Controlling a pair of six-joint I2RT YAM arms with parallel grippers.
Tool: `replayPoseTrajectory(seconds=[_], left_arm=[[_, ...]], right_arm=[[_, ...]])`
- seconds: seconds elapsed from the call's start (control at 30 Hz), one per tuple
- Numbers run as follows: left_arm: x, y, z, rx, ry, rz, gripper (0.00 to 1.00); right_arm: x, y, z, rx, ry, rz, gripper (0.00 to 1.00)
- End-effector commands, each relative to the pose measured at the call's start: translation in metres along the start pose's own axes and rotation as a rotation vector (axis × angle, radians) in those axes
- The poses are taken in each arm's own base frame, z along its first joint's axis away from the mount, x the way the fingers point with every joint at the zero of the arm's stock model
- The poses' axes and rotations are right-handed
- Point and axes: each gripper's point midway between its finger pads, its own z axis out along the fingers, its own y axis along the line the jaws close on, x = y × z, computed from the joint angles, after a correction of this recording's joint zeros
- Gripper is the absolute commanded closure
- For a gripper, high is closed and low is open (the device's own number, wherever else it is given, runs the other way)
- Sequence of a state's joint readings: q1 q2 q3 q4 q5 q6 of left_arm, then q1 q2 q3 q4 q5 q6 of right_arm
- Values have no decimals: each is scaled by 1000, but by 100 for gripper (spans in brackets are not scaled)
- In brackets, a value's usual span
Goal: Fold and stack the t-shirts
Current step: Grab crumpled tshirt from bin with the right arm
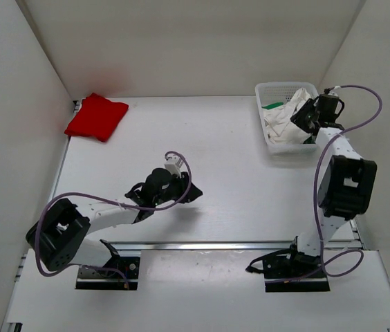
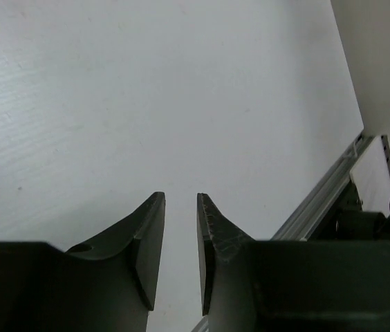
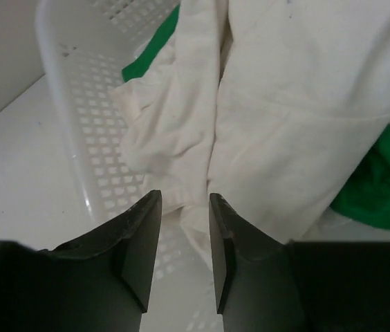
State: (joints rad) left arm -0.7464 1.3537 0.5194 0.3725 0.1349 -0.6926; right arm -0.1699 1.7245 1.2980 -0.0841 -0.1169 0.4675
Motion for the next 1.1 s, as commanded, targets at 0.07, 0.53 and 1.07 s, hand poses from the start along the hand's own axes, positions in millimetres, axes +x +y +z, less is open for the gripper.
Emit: replayPoseTrajectory(seconds=[0.07,0.53,1.07], left_arm=[[17,-15,-8,72,43,75,62],[34,-8,-10,81,82,51,60],[25,-12,-4,88,75,40,59]], right_arm=[[-13,-4,35,-72,54,47,67],[-34,-29,132,85,97,-73,65],[-102,50,82,-31,-79,-162,99]])
